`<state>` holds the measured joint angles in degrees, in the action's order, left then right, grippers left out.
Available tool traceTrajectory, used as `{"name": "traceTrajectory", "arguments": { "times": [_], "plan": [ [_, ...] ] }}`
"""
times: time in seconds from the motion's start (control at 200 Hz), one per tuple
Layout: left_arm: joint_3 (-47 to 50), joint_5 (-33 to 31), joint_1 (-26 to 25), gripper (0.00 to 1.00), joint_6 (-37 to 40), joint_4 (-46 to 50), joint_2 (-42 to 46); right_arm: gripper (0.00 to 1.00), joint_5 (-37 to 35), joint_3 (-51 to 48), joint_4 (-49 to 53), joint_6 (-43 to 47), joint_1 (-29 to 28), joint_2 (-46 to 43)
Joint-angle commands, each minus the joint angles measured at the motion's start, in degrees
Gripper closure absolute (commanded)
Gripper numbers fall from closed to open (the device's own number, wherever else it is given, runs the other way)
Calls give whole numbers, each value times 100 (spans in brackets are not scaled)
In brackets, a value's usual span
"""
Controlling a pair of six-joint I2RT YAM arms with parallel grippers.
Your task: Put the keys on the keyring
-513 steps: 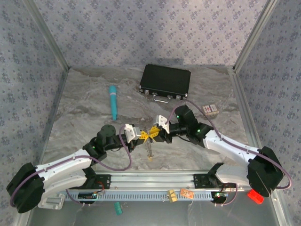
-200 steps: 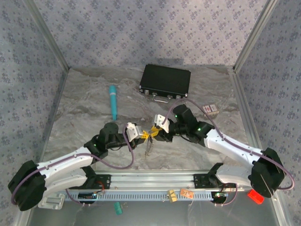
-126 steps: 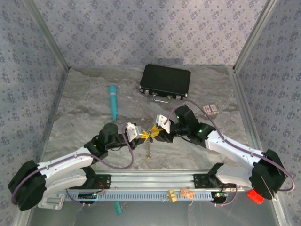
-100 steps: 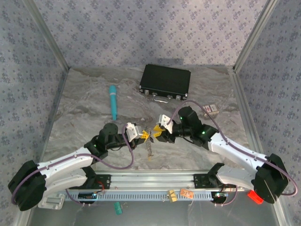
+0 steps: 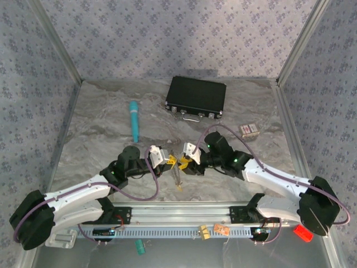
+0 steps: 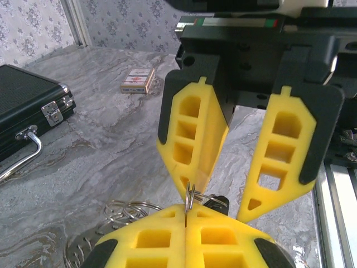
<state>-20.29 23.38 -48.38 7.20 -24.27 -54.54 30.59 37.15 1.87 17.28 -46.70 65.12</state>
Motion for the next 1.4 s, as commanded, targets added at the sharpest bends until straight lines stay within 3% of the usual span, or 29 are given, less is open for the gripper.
{"name": "traceTrajectory", "arguments": {
  "times": [0.0, 0.115, 0.305, 0.475, 0.605, 0.74, 0.815, 1.229, 1.394],
  "plan": [
    [-114, 160, -6, 100, -26, -431, 36, 73, -278, -36, -183, -92, -43, 49],
    [-97, 167, -13, 100, -35, -432, 58, 76, -404, -58, -183, -60, -41, 2],
    [-80, 166, -6, 100, -36, -534, 57, 93, -431, -100, -99, -25, -49, 90],
    [-120, 194, -13, 100, -27, -546, 57, 95, -503, -72, -48, 35, -156, 364],
    [-121, 202, -12, 100, -3, -519, 73, 92, -431, -29, -29, 48, -182, 302],
    [-113, 213, -10, 100, -3, -496, 54, 73, -441, -88, -28, 51, -92, -12],
    [-98, 220, -10, 100, -8, -521, 49, 69, -369, -152, -94, 25, -16, -200],
    [-116, 341, -20, 100, -24, -596, -43, 71, -43, -102, -730, -250, 73, -224],
    [-124, 334, -14, 100, -3, -577, -50, 69, 120, -100, -509, -138, 118, -250]
  ]
}}
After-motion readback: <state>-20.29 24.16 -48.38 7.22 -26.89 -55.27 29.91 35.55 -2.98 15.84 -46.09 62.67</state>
